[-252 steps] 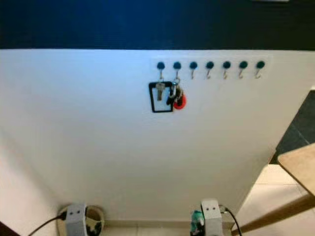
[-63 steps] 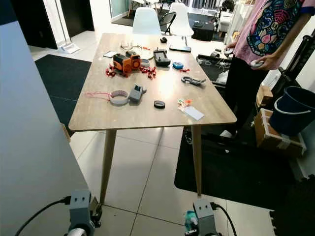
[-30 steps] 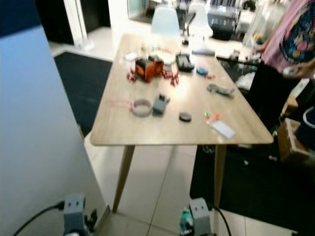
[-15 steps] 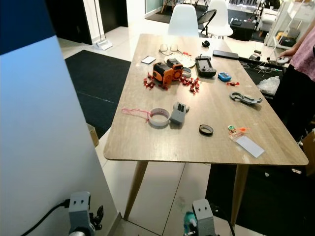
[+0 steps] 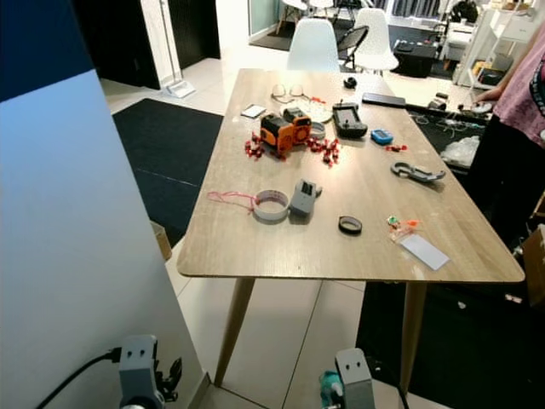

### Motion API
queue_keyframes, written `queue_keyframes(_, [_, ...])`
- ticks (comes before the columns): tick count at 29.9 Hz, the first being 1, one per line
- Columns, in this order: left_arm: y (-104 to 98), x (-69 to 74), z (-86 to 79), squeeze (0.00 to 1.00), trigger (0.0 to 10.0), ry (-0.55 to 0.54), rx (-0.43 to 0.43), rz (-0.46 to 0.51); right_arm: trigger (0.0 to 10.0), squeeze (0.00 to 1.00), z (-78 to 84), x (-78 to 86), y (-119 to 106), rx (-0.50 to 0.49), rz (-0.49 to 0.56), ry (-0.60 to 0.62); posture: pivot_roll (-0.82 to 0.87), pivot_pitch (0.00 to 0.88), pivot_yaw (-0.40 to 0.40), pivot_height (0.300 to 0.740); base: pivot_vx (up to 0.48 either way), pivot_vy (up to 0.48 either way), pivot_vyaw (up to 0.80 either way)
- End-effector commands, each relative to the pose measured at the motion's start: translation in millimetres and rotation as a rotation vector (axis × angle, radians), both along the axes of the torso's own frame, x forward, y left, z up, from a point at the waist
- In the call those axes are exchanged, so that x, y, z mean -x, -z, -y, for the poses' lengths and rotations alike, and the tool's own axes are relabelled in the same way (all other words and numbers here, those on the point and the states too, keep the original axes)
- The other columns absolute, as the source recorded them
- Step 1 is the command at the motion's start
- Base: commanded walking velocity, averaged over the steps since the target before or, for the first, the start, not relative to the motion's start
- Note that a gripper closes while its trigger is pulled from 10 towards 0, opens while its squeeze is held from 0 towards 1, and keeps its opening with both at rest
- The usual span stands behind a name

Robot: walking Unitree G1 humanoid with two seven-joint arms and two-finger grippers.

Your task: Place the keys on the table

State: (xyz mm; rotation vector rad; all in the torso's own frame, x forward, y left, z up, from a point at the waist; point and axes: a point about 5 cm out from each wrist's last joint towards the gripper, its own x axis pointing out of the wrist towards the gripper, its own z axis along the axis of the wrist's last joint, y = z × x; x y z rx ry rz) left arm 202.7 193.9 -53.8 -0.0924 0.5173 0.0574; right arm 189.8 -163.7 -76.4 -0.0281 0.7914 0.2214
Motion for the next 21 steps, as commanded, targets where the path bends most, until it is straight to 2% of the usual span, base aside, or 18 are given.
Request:
queue_keyframes(1, [0.0,0.2,2.6,0.0,10.0,-0.001,0.015,0.008,10.0,0.0,5.0,3.5,1.9,0.013,-0.019,0.01,0.04,0.064,-0.028,0.74,0.0,-0.48,0.0])
queue_keyframes(16, [-0.7,-2.4,3.6,0.0,10.0,0.011,0.022,0.006,10.0,0.0,7.3,5.1,2.5,0.018,-0.022,0.016,0.04,0.049,-0.025,0.74,0.0,-0.48,0.0])
queue_keyframes(18, [-1.0,-2.9,3.0,0.0,10.0,0.009,0.016,0.005,10.0,0.0,7.0,4.5,2.3,0.018,-0.021,0.015,0.04,0.05,-0.026,0.74,0.0,-0.356,0.0])
queue_keyframes(21, [-0.3,-2.9,1.9,0.0,10.0,0.007,0.005,-0.007,10.0,0.0,6.6,3.8,2.0,0.019,-0.019,0.014,0.04,0.053,-0.025,0.74,0.0,0.0,0.0])
